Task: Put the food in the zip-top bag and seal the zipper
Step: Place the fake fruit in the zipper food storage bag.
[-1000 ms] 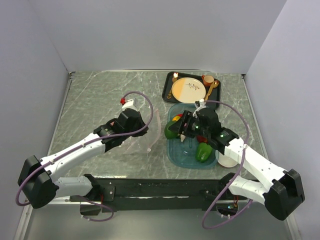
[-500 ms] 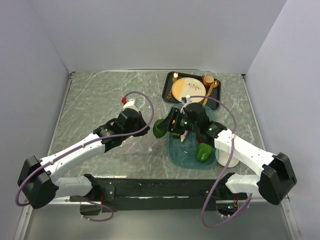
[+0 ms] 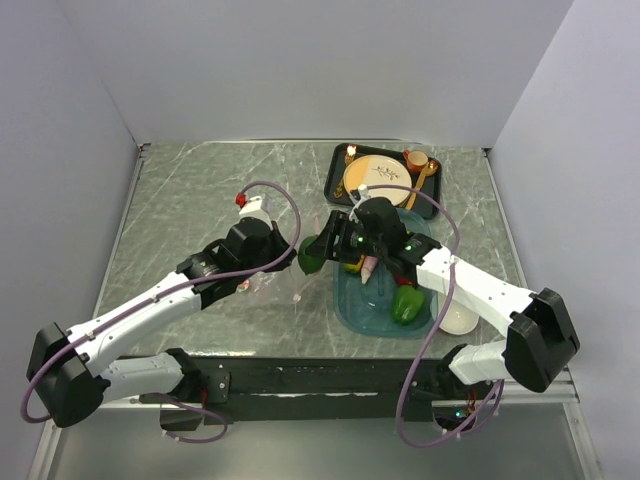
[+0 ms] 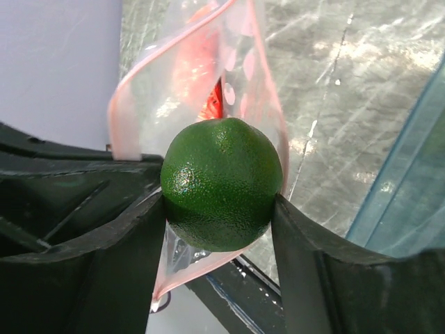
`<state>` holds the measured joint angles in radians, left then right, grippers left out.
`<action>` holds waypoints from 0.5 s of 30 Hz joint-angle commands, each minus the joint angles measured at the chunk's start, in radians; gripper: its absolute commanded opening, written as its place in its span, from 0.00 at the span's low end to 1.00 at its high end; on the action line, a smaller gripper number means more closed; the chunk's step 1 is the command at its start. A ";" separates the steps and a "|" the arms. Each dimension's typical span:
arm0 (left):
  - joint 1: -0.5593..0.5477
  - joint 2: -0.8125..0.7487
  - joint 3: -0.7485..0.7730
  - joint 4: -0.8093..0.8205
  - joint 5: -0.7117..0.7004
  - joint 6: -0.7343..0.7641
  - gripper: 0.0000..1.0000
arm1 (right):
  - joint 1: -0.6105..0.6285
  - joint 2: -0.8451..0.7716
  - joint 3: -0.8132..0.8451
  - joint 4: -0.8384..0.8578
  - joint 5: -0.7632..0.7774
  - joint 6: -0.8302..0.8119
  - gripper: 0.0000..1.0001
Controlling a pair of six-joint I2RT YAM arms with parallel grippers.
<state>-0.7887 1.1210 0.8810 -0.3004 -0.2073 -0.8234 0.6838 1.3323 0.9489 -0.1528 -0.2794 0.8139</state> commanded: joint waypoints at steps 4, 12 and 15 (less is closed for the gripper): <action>0.003 -0.044 0.010 0.007 -0.044 0.013 0.01 | 0.011 -0.044 0.044 -0.025 0.022 -0.038 0.74; 0.003 -0.044 0.026 -0.005 -0.060 0.018 0.01 | 0.011 -0.062 0.054 -0.053 0.013 -0.054 0.79; 0.003 -0.040 0.030 -0.017 -0.076 0.017 0.01 | 0.011 -0.100 0.045 -0.093 0.054 -0.058 0.80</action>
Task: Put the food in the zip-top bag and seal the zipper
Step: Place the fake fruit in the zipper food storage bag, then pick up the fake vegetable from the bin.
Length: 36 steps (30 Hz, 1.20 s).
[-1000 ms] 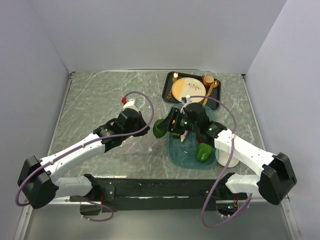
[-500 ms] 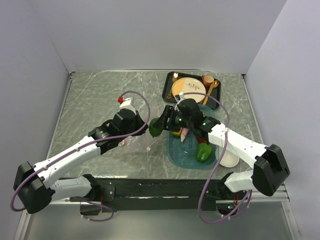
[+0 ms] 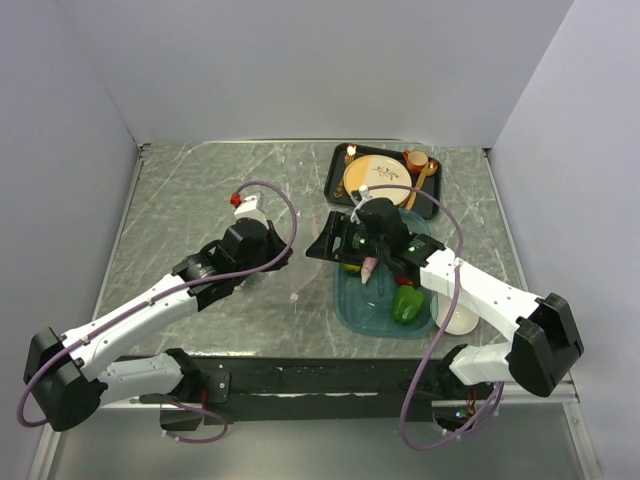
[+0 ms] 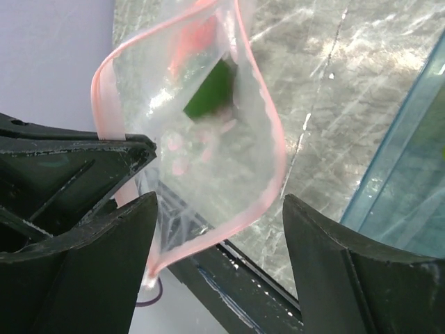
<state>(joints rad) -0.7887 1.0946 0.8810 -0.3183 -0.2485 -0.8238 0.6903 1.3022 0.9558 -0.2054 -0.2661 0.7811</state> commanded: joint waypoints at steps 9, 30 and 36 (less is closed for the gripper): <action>0.003 -0.010 0.027 0.008 -0.051 0.012 0.01 | -0.063 -0.257 -0.095 -0.302 0.404 0.015 0.90; 0.003 -0.018 0.009 0.022 -0.040 0.011 0.01 | -0.195 -0.284 -0.193 -0.336 0.391 -0.066 1.00; 0.003 -0.006 0.012 0.004 -0.046 0.011 0.01 | -0.195 -0.157 -0.155 -0.296 0.294 -0.074 0.87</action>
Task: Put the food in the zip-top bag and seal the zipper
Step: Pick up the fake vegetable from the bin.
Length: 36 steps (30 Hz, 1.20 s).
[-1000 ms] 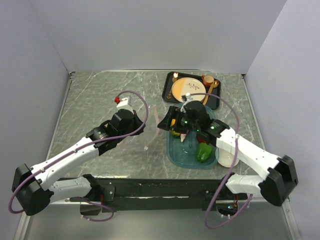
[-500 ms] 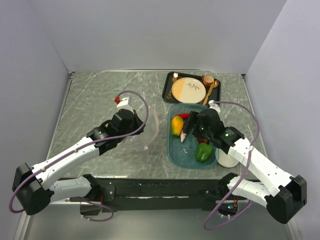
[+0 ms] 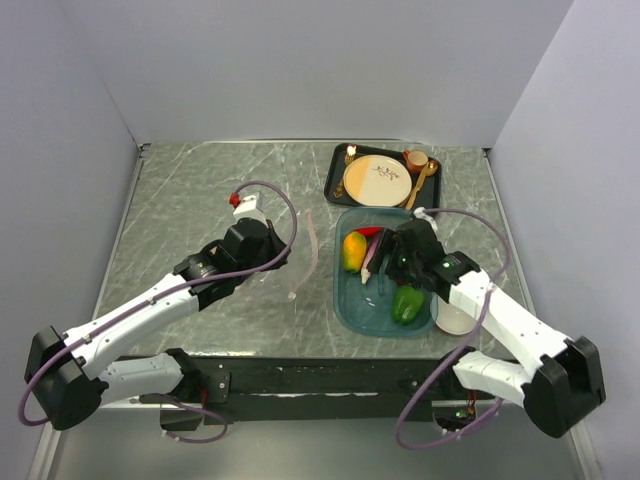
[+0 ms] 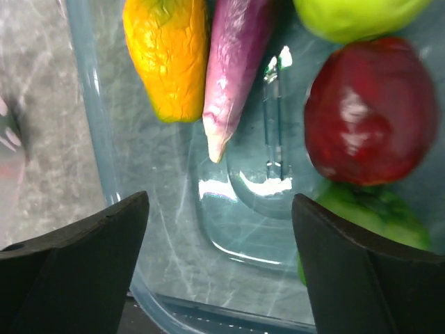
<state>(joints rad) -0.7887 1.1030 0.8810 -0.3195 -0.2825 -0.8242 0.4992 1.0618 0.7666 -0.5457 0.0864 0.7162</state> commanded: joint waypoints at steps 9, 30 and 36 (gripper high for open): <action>0.003 -0.078 -0.028 -0.013 -0.044 -0.009 0.01 | -0.004 0.236 0.060 0.085 -0.066 -0.015 0.67; 0.003 -0.031 0.027 -0.041 -0.037 -0.010 0.01 | -0.004 0.435 0.145 0.116 0.015 -0.034 0.60; 0.003 -0.006 0.045 -0.035 -0.040 -0.010 0.01 | -0.005 0.484 0.154 0.127 0.016 -0.049 0.54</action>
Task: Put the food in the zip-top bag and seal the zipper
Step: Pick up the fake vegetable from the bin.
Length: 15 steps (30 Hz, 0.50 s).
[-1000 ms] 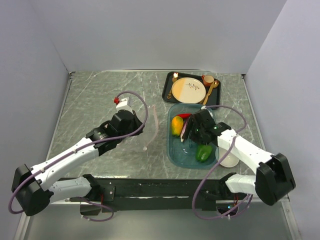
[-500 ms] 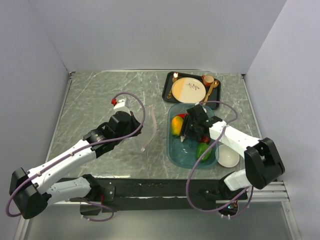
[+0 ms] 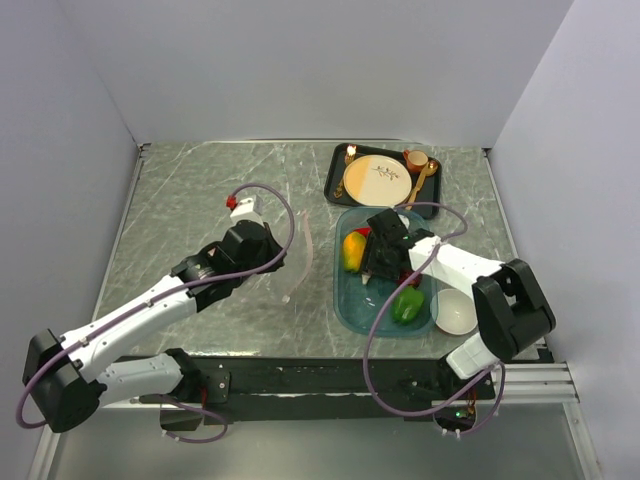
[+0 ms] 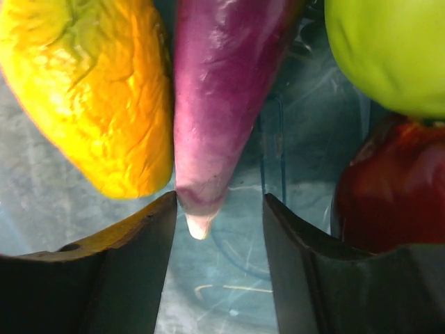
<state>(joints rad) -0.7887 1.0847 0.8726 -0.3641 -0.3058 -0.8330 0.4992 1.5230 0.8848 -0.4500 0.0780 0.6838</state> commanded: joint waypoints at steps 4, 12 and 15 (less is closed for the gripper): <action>0.003 0.001 0.042 0.002 -0.018 -0.008 0.01 | -0.005 0.039 0.031 0.030 0.016 -0.026 0.42; 0.003 -0.013 0.009 0.039 -0.010 -0.008 0.01 | -0.004 -0.112 -0.018 -0.004 0.031 -0.041 0.25; 0.003 0.004 0.022 0.037 -0.006 -0.003 0.01 | 0.001 -0.197 -0.035 -0.030 0.025 -0.046 0.25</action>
<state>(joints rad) -0.7887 1.0847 0.8780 -0.3599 -0.3119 -0.8333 0.4995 1.4563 0.8574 -0.4549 0.0841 0.6544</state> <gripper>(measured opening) 0.023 0.346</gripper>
